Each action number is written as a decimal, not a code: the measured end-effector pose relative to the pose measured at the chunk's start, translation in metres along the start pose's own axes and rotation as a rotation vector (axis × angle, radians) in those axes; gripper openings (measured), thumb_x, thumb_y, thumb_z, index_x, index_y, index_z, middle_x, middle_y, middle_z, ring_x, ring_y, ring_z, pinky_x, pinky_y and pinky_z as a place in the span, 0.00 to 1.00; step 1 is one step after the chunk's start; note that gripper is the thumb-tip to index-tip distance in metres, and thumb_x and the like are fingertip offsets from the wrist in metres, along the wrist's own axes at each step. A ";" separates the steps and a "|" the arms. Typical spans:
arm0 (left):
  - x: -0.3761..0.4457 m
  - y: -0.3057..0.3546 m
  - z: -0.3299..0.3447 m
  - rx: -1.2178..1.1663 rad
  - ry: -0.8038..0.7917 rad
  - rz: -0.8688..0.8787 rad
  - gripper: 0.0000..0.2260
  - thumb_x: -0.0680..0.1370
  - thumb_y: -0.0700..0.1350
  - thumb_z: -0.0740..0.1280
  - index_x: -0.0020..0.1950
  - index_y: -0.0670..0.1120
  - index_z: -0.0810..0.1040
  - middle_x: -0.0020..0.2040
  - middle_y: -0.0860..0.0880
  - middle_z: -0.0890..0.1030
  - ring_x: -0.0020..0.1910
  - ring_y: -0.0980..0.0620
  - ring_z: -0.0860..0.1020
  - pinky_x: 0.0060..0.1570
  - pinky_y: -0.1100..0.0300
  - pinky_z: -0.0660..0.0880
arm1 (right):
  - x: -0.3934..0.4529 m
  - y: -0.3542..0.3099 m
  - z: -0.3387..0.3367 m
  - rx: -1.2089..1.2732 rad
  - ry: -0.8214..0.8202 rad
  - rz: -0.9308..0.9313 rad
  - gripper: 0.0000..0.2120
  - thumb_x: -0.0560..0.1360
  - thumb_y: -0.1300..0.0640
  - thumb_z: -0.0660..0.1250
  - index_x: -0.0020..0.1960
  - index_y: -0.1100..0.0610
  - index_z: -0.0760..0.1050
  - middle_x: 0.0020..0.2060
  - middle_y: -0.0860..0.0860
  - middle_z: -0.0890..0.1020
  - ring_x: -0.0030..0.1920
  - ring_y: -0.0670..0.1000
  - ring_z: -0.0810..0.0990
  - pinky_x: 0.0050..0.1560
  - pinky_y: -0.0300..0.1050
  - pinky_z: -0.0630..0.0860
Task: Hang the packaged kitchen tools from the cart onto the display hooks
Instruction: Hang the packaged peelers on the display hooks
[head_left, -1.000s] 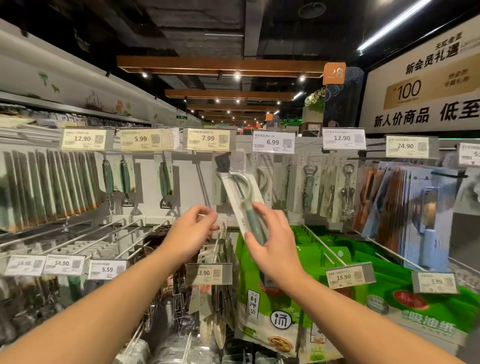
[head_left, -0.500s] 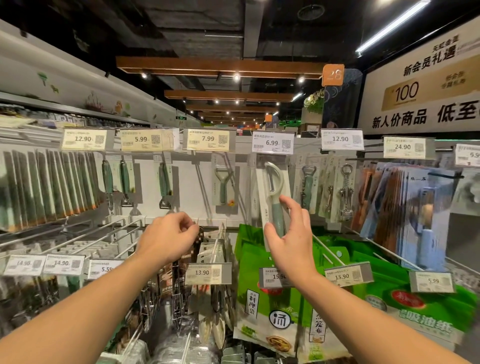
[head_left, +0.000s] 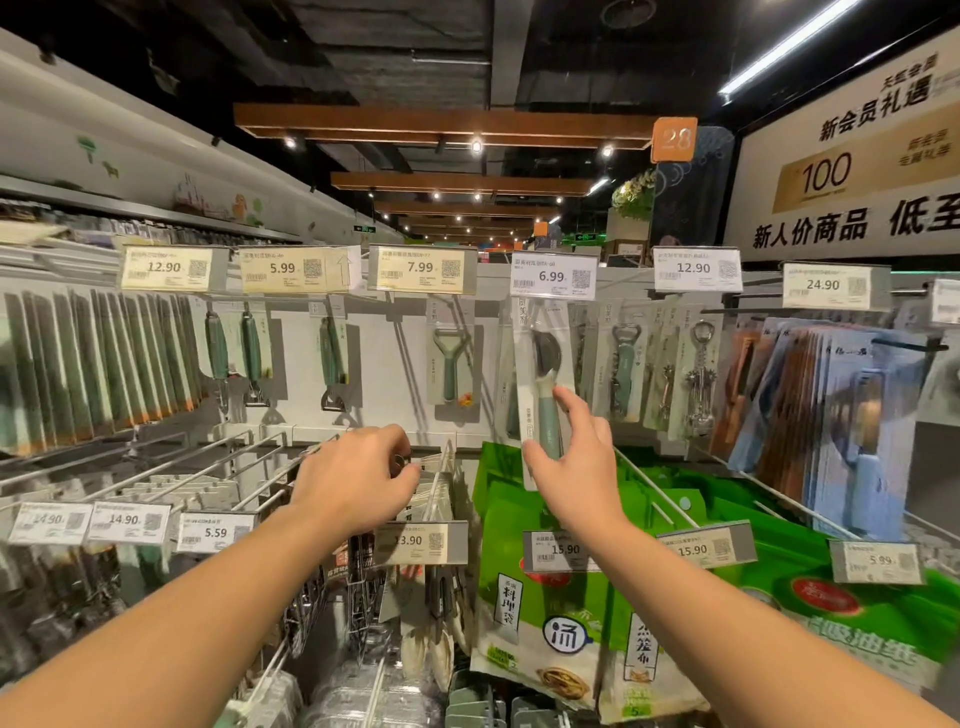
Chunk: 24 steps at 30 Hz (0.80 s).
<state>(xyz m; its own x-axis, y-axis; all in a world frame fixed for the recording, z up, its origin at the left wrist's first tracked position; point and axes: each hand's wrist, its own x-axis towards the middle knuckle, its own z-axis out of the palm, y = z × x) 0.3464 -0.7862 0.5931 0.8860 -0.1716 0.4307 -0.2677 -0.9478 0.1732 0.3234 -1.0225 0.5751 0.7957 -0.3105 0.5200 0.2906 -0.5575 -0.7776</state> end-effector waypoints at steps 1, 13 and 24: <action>0.001 0.001 0.001 -0.001 -0.020 0.005 0.16 0.80 0.60 0.63 0.64 0.54 0.77 0.59 0.53 0.83 0.53 0.49 0.81 0.52 0.50 0.81 | 0.007 0.000 0.001 -0.006 -0.034 0.019 0.33 0.79 0.58 0.69 0.79 0.44 0.61 0.64 0.49 0.68 0.47 0.41 0.74 0.41 0.22 0.69; 0.007 0.028 0.009 -0.042 -0.159 0.001 0.25 0.79 0.63 0.63 0.74 0.55 0.71 0.69 0.48 0.79 0.64 0.43 0.79 0.61 0.47 0.78 | 0.055 0.002 -0.008 0.251 -0.192 0.239 0.29 0.81 0.58 0.69 0.79 0.46 0.66 0.76 0.54 0.68 0.73 0.55 0.69 0.62 0.45 0.70; 0.008 0.060 0.023 0.022 -0.122 -0.039 0.24 0.79 0.61 0.63 0.73 0.55 0.72 0.65 0.48 0.81 0.61 0.43 0.80 0.60 0.45 0.79 | 0.025 0.013 -0.003 0.137 -0.047 0.201 0.11 0.79 0.55 0.69 0.61 0.51 0.80 0.49 0.48 0.82 0.47 0.49 0.80 0.47 0.43 0.73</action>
<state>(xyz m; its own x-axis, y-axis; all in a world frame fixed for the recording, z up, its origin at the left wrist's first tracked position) 0.3465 -0.8503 0.5862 0.9356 -0.1644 0.3124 -0.2245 -0.9600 0.1674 0.3453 -1.0398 0.5794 0.8678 -0.3668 0.3353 0.1907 -0.3772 -0.9063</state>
